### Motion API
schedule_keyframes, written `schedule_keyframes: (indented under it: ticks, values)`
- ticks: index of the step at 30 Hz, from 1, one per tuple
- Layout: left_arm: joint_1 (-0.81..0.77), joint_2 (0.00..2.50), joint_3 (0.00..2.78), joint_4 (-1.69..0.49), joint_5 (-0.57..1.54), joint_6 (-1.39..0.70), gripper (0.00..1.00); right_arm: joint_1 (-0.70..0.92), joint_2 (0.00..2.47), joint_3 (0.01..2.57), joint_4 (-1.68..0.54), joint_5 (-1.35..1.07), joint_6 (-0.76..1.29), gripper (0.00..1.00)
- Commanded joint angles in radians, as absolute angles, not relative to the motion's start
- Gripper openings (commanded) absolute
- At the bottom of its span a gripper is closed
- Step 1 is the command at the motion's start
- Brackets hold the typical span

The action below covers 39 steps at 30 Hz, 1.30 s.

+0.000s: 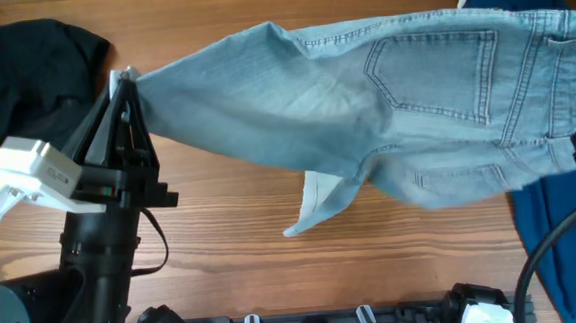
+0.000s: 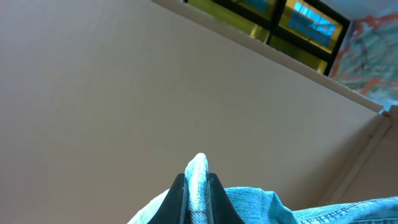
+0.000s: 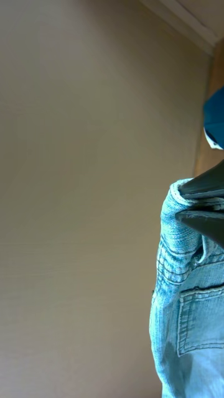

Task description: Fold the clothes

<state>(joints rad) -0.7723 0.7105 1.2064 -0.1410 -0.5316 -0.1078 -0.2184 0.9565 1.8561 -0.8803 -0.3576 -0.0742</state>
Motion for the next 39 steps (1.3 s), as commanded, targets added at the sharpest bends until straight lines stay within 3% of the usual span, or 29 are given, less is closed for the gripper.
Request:
schedule_keyframes:
  ticks: [1,13,23,28,32,39]
  values:
    - [-0.784,0.712,1.224,-0.104,-0.551,-0.032,0.04,-0.222,0.926,1.878,-0.825,-0.345,-0.106,0.04]
    - [-0.784,0.718,1.224,0.160,-0.564,0.207,0.04,-0.222,0.919,1.881,-0.585,-0.339,-0.105,0.05]
    - [-0.779,0.749,1.224,0.215,-0.719,0.258,0.04,-0.222,0.970,1.871,-0.614,-0.348,0.066,0.04]
    - [-0.696,0.861,1.224,0.237,-0.810,0.318,0.04,-0.222,1.175,1.870,-0.670,-0.326,0.250,0.04]
    - [-0.574,1.007,1.224,0.225,-0.869,0.246,0.04,-0.222,1.372,1.870,-0.732,-0.342,0.370,0.04]
    - [-0.450,1.299,1.224,0.220,-0.852,0.081,0.04,-0.222,1.623,1.870,-0.896,-0.333,0.395,0.04]
